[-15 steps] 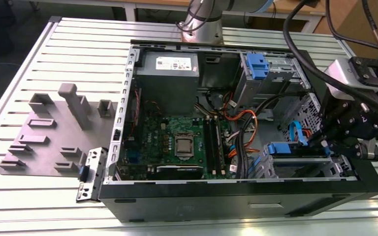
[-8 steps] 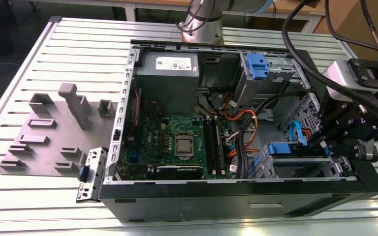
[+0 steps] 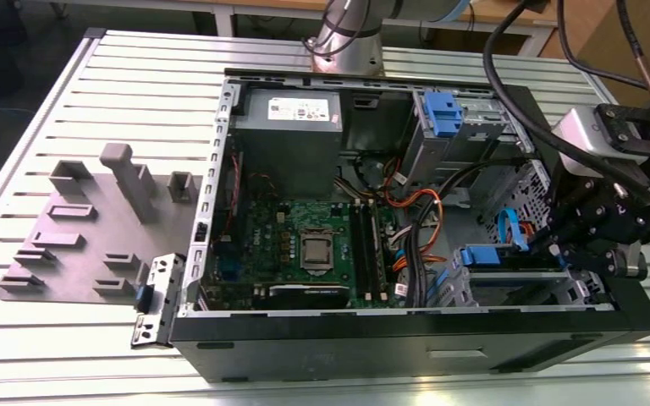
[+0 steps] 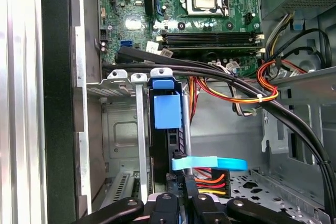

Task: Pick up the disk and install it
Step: 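Insert the second disk wire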

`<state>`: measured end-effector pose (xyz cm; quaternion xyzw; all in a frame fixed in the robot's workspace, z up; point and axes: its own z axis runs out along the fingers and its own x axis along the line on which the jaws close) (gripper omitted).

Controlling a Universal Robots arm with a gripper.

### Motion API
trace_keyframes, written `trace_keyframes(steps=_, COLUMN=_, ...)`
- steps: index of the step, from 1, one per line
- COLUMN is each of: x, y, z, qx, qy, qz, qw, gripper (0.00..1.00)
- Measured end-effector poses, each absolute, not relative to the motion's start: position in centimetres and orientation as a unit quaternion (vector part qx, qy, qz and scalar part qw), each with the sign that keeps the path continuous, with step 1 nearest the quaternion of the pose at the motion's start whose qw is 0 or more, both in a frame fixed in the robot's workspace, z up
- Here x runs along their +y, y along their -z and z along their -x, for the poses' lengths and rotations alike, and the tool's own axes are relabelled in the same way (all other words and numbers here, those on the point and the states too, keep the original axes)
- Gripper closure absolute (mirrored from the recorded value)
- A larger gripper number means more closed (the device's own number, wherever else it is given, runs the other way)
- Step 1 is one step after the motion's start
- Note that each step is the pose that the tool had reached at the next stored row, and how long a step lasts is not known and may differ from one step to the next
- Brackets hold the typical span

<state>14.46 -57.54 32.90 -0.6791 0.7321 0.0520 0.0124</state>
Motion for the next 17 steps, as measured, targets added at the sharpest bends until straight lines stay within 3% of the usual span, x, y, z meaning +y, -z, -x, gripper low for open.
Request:
trace_keyframes(steps=14, x=-57.53, y=-32.67, z=-14.46, qx=0.732, qy=-0.052, qz=0.679, qw=0.012, gripper=0.84)
trace_keyframes(steps=16, x=-57.54, y=-32.63, z=-14.45, qx=0.732, qy=-0.052, qz=0.679, qw=0.013, gripper=0.82)
trace_keyframes(steps=17, x=-57.54, y=-32.64, z=-14.45, qx=0.732, qy=-0.052, qz=0.679, qw=0.013, gripper=0.76)
